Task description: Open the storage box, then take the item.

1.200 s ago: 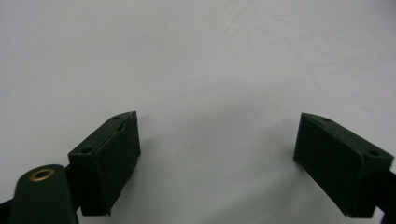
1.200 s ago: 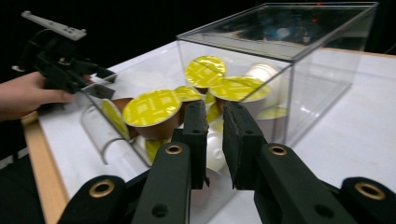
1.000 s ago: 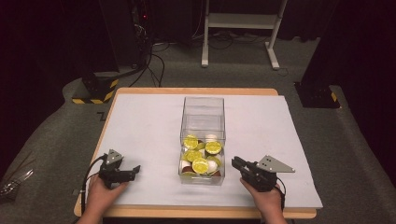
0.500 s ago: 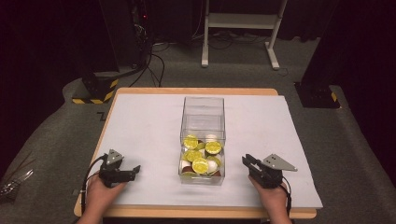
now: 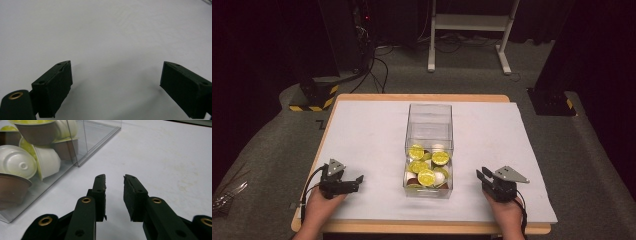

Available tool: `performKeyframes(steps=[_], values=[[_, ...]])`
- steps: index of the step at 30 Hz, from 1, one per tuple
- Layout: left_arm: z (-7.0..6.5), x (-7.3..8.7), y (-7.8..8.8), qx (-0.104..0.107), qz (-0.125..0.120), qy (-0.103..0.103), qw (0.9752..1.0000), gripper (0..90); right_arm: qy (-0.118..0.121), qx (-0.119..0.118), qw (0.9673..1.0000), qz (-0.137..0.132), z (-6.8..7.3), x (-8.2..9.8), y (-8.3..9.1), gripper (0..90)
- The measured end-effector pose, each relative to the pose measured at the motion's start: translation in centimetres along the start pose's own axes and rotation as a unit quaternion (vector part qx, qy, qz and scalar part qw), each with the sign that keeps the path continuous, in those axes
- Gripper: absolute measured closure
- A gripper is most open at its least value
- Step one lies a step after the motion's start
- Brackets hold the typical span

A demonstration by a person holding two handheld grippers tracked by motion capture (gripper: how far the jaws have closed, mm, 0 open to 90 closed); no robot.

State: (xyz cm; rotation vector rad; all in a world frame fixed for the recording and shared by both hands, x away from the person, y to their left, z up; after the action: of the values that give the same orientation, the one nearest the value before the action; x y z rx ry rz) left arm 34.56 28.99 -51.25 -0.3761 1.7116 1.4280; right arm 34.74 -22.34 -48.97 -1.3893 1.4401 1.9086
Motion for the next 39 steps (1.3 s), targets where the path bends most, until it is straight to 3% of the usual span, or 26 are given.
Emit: performKeyframes(steps=[8,17,22,25,30,31,33,34,39], values=[[-0.6,-0.8,0.4,0.035,-0.018,0.0,0.9992,11.0,-0.004,0.024,0.9995,0.022,-0.3,0.5,0.0,70.8],[-0.9,-1.3,1.1,0.078,-0.057,0.023,0.9951,11.0,0.009,0.039,0.9983,0.042,-0.3,0.6,-0.3,65.6],[-0.9,-1.6,1.1,0.087,-0.067,0.023,0.9937,11.0,0.015,0.042,0.9978,0.049,-0.3,0.5,-0.5,62.5],[-1.0,-1.7,1.1,0.093,-0.06,0.028,0.9934,11.7,0.014,0.044,0.9977,0.049,-0.4,0.5,-0.5,61.8],[-1.2,-1.9,1.3,0.098,-0.065,0.018,0.9929,12.2,0.006,0.045,0.998,0.044,-0.7,0.3,-0.4,61.3],[-1.6,-2.0,1.2,0.1,-0.075,0.037,0.9915,12.1,0.007,0.044,0.998,0.044,-0.7,0.3,-0.4,60.0],[-2.0,-2.3,1.2,0.102,-0.082,0.044,0.9905,12.1,0.011,0.043,0.9979,0.047,-0.7,0.3,-0.6,58.7],[-1.8,-2.5,1.4,0.101,-0.073,0.018,0.992,12.1,0.014,0.041,0.9977,0.051,-0.7,0.4,-0.7,58.1],[-2.3,-3.4,1.5,0.113,-0.078,0.012,0.9905,12.1,0.012,0.043,0.9971,0.061,-0.6,0.6,-1.0,57.2]])
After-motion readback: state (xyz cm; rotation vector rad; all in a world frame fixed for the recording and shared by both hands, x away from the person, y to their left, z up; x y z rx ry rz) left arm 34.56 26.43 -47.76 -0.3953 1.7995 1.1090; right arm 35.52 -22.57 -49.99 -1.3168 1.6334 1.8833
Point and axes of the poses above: each handheld gripper's, and its own axes: y roughly backward along the jaws, x roughly out of its underside, z roughly to its left, the point moved 1 cm from there along -y, roughly forward along the jaws, and after that the axes turned 1 degree about x, right-handed, at the moved point
